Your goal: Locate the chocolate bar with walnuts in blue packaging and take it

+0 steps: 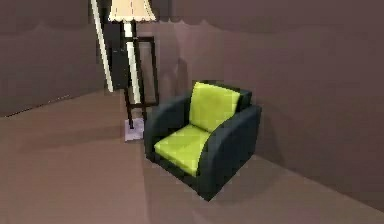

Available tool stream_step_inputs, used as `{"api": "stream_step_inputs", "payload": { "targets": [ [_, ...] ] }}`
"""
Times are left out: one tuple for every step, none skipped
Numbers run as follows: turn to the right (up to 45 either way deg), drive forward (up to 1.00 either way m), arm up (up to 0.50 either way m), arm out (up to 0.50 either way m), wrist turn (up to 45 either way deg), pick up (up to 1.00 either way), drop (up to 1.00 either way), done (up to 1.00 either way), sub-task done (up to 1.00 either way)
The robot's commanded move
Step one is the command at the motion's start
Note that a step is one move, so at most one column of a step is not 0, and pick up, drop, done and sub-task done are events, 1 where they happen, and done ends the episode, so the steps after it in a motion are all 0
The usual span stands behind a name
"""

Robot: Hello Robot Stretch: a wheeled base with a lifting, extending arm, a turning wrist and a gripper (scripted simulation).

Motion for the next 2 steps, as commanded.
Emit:
{"api": "stream_step_inputs", "payload": {
  "targets": [
    [-36.0, 0.0, 0.0, 0.0, 0.0, 0.0, 0.0, 0.0, 0.0],
    [0.0, 1.0, 0.0, 0.0, 0.0, 0.0, 0.0, 0.0, 0.0]
  ]
}}
